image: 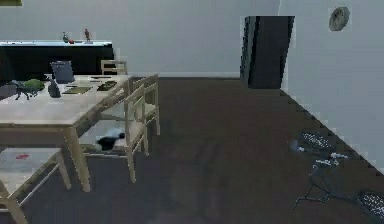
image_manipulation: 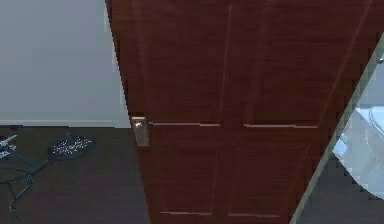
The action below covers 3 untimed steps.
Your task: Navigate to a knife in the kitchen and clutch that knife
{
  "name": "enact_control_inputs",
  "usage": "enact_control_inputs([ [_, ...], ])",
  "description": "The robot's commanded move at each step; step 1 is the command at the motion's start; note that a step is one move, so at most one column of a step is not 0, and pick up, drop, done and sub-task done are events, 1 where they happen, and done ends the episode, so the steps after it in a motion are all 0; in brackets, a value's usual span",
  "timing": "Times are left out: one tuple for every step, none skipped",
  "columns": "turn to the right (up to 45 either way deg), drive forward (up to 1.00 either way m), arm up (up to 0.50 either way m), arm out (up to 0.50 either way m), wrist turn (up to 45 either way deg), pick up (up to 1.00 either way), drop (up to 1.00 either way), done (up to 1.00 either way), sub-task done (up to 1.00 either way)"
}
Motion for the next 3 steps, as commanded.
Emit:
enact_control_inputs([
  [0.0, 0.65, 0.00, 0.00, 0.0, 0.00, 0.00, 0.00, 0.00],
  [12.0, 0.00, 0.00, 0.00, 0.0, 0.00, 0.00, 0.00, 0.00],
  [0.0, 1.00, 0.00, 0.00, 0.0, 0.00, 0.00, 0.00, 0.00],
])
